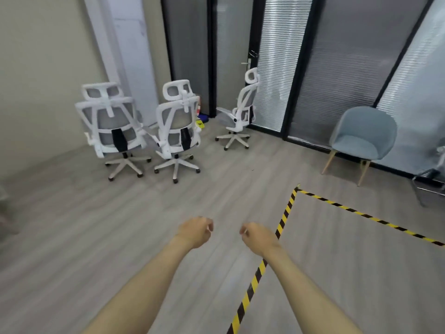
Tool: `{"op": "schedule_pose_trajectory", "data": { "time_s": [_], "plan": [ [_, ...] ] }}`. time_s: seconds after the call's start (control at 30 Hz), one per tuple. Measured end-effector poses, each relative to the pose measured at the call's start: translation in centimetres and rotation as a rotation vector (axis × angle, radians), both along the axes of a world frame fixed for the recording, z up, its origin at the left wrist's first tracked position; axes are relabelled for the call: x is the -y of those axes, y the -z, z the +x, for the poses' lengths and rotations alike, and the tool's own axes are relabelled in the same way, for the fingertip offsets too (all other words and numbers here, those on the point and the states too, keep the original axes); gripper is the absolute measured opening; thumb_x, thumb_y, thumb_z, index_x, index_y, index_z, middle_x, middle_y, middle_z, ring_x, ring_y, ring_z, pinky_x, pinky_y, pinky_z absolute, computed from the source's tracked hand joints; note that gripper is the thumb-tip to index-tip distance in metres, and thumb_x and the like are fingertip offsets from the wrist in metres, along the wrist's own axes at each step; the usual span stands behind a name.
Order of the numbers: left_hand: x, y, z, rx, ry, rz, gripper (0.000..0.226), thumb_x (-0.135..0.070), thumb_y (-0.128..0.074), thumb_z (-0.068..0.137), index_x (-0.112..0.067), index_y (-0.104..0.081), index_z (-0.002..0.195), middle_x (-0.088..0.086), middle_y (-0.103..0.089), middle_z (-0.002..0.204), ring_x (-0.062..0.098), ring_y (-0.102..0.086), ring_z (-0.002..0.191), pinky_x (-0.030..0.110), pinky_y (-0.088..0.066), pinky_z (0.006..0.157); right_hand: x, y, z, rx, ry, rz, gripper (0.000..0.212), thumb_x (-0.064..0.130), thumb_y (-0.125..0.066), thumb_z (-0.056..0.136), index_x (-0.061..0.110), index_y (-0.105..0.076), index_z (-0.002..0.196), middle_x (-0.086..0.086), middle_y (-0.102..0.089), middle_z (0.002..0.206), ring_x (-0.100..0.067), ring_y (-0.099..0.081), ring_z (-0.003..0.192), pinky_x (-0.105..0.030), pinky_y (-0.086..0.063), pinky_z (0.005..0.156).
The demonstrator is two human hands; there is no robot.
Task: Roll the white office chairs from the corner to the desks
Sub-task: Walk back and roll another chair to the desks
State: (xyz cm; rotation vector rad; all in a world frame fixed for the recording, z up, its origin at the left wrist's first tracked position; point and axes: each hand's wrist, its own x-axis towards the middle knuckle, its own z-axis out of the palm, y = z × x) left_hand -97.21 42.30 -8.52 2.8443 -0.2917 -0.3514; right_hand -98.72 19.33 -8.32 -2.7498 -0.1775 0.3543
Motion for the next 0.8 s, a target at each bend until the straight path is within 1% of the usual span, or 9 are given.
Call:
{"op": "schedule_pose_trajectory", "data": {
  "time_s": [0.1,0.17,0.27,0.33,0.4,0.53,0.63,0.8],
  "plan": [
    [-3.1,-1.0,6.4,0.005,-0.080,0.037,0.027,-0.022,-0.053,0.091,-0.028,-0.065,0.114,0.002,-0.064,0.122,0.027,-0.060,0.115,0.034,-0.047,0.091,-2.3,-0.4,8.1,0.006,-0.038,0.042,0.028,0.028,-0.047,0.098,0.026,-0.065,0.119,-0.001,-0.068,0.120,-0.028,-0.064,0.107,-0.035,-0.053,0.084],
    [-5.1,-1.5,10.6,0.025,-0.128,0.065,0.027,-0.023,-0.052,0.091,-0.030,-0.065,0.113,0.002,-0.065,0.123,0.027,-0.060,0.116,0.035,-0.047,0.090,-3.9,-0.8,13.2,0.016,-0.050,0.078,0.027,0.027,-0.050,0.094,0.028,-0.067,0.115,-0.002,-0.069,0.120,-0.028,-0.065,0.107,-0.036,-0.054,0.087],
    [-7.8,-2.5,15.8,0.039,-0.163,0.082,0.028,-0.022,-0.051,0.093,-0.028,-0.065,0.116,0.002,-0.065,0.125,0.026,-0.059,0.117,0.034,-0.044,0.085,-6.6,-1.0,19.7,0.021,-0.094,0.100,0.026,0.026,-0.052,0.092,0.028,-0.069,0.112,-0.001,-0.071,0.119,-0.027,-0.065,0.108,-0.034,-0.053,0.089],
    [-9.5,-2.8,18.8,0.022,-0.189,0.100,0.028,-0.022,-0.050,0.093,-0.029,-0.065,0.116,0.001,-0.065,0.124,0.026,-0.059,0.117,0.034,-0.044,0.087,-8.5,-1.3,23.3,0.009,-0.131,0.096,0.027,0.026,-0.052,0.093,0.026,-0.070,0.113,-0.002,-0.071,0.118,-0.028,-0.065,0.109,-0.034,-0.053,0.091],
    [-11.5,-2.6,22.1,0.019,-0.223,0.094,0.028,-0.023,-0.049,0.093,-0.030,-0.064,0.115,0.000,-0.066,0.124,0.026,-0.060,0.115,0.034,-0.046,0.089,-10.4,-1.3,27.1,0.013,-0.162,0.098,0.026,0.027,-0.053,0.093,0.025,-0.069,0.113,-0.002,-0.070,0.118,-0.028,-0.065,0.109,-0.034,-0.053,0.090],
    [-15.1,-2.2,28.9,0.021,-0.257,0.081,0.028,-0.024,-0.049,0.093,-0.030,-0.064,0.116,-0.002,-0.064,0.124,0.025,-0.060,0.115,0.034,-0.046,0.087,-14.6,-1.1,35.0,0.031,-0.217,0.073,0.025,0.027,-0.054,0.092,0.026,-0.071,0.111,-0.002,-0.072,0.115,-0.028,-0.066,0.108,-0.033,-0.052,0.088],
    [-18.0,-1.7,35.4,0.033,-0.277,0.075,0.029,-0.024,-0.047,0.094,-0.030,-0.064,0.117,-0.001,-0.065,0.124,0.025,-0.060,0.114,0.035,-0.046,0.086,-17.6,-1.0,41.6,0.028,-0.221,0.061,0.025,0.029,-0.052,0.090,0.027,-0.070,0.107,0.000,-0.071,0.113,-0.029,-0.066,0.106,-0.035,-0.054,0.088],
    [-21.9,-1.3,46.7,0.056,-0.293,0.018,0.030,-0.021,-0.046,0.093,-0.031,-0.066,0.112,0.001,-0.066,0.124,0.028,-0.061,0.113,0.038,-0.050,0.090,-21.7,-1.1,52.8,0.037,-0.194,0.044,0.023,0.028,-0.053,0.091,0.026,-0.070,0.107,-0.002,-0.072,0.112,-0.028,-0.066,0.104,-0.033,-0.053,0.086]
  ]
}}
